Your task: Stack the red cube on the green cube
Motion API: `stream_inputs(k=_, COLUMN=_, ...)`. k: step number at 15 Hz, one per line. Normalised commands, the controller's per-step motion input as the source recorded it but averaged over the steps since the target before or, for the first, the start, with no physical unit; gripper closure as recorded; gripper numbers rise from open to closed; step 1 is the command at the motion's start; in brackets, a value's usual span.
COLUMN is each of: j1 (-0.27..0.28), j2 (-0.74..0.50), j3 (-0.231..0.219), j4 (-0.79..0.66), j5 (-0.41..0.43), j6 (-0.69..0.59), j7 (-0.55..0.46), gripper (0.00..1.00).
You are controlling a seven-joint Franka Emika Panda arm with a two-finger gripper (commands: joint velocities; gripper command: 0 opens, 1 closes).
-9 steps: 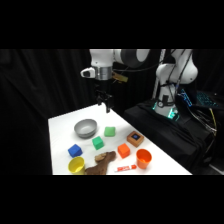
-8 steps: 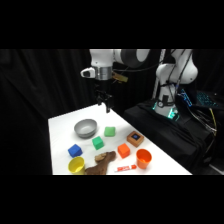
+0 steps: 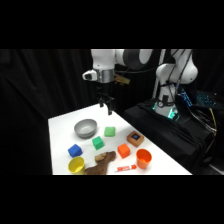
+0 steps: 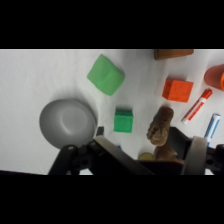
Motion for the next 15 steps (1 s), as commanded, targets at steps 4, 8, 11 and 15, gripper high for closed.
stream_inputs(k=4, j1=0.076, j2=-0.11, j3=0.065, j4=-0.17, j5=0.097, j6=0.12, j7=0.21, gripper=0.0)
stream_inputs(k=8, j1=0.087, j2=-0.06, j3=0.066, j4=-0.17, j5=0.117, j6=0.21, j7=0.18, gripper=0.0)
stream_inputs(k=11, j1=0.077, j2=0.01, j3=0.057, j4=-0.13, j5=0.172, j6=0.28, j7=0.11, gripper=0.0)
stream_inputs(k=15, j1=0.064, j2=0.1, j3=0.053, j4=-0.08, j5=0.206, j6=0.3, j7=0.03, gripper=0.0)
